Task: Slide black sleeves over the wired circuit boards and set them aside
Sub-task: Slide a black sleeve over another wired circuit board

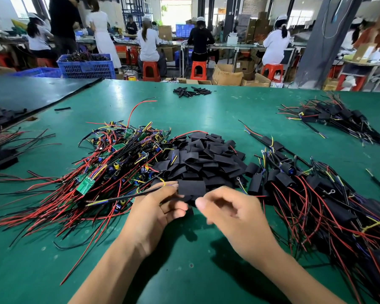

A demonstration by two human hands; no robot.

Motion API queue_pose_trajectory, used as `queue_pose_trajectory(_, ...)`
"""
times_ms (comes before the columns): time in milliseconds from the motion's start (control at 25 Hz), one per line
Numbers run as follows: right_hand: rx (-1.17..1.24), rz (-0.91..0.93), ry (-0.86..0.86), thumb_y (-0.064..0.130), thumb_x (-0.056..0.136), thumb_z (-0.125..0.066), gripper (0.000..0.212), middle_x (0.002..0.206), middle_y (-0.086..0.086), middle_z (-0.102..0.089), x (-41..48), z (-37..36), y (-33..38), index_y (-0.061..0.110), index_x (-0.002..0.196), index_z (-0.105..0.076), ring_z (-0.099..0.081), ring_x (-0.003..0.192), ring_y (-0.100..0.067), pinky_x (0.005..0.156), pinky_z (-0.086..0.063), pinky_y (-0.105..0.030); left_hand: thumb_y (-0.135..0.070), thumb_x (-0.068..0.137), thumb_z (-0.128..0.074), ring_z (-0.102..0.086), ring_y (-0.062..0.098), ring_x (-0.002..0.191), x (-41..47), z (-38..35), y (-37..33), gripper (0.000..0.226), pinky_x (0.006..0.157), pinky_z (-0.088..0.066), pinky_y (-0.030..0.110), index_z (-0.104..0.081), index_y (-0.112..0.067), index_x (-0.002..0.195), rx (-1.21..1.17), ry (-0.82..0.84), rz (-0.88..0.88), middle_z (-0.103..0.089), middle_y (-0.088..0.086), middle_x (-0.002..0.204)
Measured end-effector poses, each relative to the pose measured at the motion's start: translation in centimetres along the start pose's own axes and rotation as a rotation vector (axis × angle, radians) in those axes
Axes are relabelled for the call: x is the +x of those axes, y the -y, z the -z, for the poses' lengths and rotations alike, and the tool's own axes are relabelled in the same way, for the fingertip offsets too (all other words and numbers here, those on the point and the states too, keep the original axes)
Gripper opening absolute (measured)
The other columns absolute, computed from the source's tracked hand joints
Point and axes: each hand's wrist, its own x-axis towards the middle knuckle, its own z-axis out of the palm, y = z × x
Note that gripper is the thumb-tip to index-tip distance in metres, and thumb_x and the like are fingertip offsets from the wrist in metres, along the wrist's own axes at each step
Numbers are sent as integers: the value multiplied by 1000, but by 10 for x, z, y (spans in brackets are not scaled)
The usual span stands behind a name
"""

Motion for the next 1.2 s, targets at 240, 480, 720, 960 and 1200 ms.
queue_pose_trajectory(240, 277, -446, 379, 83, 71, -61, 59, 78, -7, -63, 6, -3, -1, 24, 68, -61, -41, 44, -12, 41, -29, -21, -14, 83, -65, -39, 16, 40, -2, -1, -1, 10, 40, -32, 23, -64, -5, 88, 81, 5, 0, -48, 9, 70)
queue_pose_trajectory(480, 406, -493, 373, 75, 79, -61, 52, 78, -4, -67, 8, -3, -5, 24, 73, -68, -49, 49, -13, 45, -37, -21, -22, 76, -66, -52, 16, 51, -1, 1, -2, 35, 51, -45, 24, -65, -4, 106, 42, 90, 10, -53, 15, 86)
queue_pose_trajectory(720, 503, -380, 298, 65, 82, -62, 46, 68, -3, -60, 11, 3, -5, 22, 65, -64, -37, 44, -11, 45, -26, -22, -15, 73, -68, -46, 19, 47, 0, 1, 2, 29, 45, -41, 25, -68, 2, 97, 116, 223, 18, -47, 18, 74)
queue_pose_trajectory(960, 597, -268, 30, 52, 80, -64, 37, 61, -2, -57, 11, 2, -2, 21, 61, -62, -33, 39, -10, 43, -23, -21, -23, 77, -73, -45, 18, 45, -2, 0, 3, 26, 44, -38, 23, -74, -5, 96, 155, 257, 13, -58, 10, 75)
queue_pose_trajectory(1200, 883, -296, -734, 50, 101, -44, 51, 62, 1, -56, 27, 37, -5, 22, 62, -62, -33, 37, -10, 37, -23, -19, -23, 79, -69, -43, 17, 44, 0, 4, -2, 26, 41, -34, 22, -72, -8, 99, 125, 120, -23, -57, 5, 72)
